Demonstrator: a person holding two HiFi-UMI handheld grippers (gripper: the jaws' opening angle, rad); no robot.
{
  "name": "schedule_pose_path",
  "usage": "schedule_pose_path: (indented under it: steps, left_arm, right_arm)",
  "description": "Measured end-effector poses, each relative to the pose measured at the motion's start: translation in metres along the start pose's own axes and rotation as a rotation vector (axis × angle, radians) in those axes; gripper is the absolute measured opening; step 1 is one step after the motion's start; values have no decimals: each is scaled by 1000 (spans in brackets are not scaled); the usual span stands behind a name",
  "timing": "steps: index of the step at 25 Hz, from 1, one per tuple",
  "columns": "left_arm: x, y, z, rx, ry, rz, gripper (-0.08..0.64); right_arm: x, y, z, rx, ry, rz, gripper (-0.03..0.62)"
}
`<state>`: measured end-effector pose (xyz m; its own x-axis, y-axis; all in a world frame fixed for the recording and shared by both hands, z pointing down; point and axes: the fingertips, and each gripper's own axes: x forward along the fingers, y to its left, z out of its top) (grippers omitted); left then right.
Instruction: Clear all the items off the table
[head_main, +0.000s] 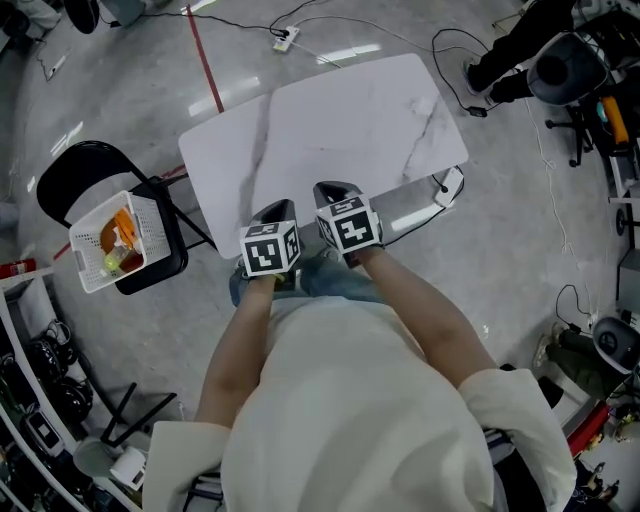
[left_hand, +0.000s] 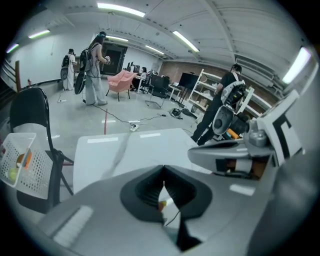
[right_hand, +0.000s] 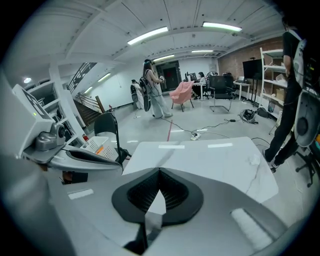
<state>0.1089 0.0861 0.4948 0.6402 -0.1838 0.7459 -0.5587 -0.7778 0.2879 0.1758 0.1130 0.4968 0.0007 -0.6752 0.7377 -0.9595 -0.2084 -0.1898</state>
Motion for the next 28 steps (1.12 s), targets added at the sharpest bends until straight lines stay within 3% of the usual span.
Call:
schedule_pose_path:
  steps: [10,20,28]
  left_arm:
    - [14,-54,6,73,15,-55,8]
    - [36,-75,7,131,45,-103,8]
    - [69,-109,22,170,51,-139,8]
  right_arm:
    - [-26,-47,-17,62,-18,-53,-2]
    - [-37,-76,-26,121,-34,-115,-2]
    - [-48,-126,-27,158,-46,-169,-2]
